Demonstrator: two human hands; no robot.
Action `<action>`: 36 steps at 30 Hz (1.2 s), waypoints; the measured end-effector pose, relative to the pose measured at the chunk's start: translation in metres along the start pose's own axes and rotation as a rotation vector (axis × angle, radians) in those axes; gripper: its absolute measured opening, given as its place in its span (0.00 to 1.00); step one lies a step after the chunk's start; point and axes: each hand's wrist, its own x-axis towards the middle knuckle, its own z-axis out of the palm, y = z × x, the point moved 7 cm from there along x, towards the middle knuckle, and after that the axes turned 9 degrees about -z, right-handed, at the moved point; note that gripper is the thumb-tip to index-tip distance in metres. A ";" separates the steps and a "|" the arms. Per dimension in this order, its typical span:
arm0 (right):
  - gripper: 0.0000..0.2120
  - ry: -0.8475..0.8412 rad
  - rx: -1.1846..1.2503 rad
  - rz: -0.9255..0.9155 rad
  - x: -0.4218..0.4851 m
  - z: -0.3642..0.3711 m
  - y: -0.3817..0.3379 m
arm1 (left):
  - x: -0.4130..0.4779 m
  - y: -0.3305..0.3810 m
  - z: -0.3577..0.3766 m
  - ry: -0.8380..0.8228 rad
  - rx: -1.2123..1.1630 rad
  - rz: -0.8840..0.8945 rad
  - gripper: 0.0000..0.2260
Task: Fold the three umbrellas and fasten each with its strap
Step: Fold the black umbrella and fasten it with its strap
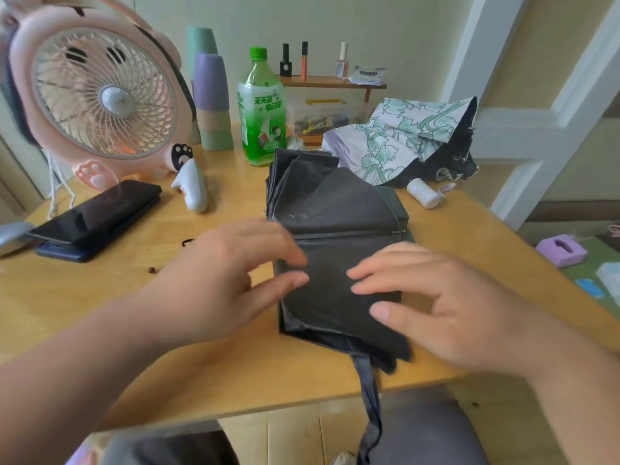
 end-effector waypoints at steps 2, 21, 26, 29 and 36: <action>0.19 -0.139 -0.070 -0.030 0.002 0.020 -0.003 | 0.000 -0.001 0.022 -0.169 0.123 0.064 0.16; 0.13 0.710 0.675 0.587 0.091 -0.052 0.137 | 0.058 -0.086 -0.001 0.237 -0.171 -0.866 0.04; 0.16 0.755 0.614 0.476 0.080 -0.037 0.134 | 0.048 -0.089 0.020 0.191 -0.172 -0.837 0.06; 0.14 0.807 0.660 0.432 0.077 -0.041 0.130 | 0.052 -0.087 0.021 0.173 -0.154 -0.825 0.08; 0.16 0.821 0.759 0.354 0.073 -0.053 0.112 | 0.045 -0.090 0.019 0.216 -0.373 -0.765 0.06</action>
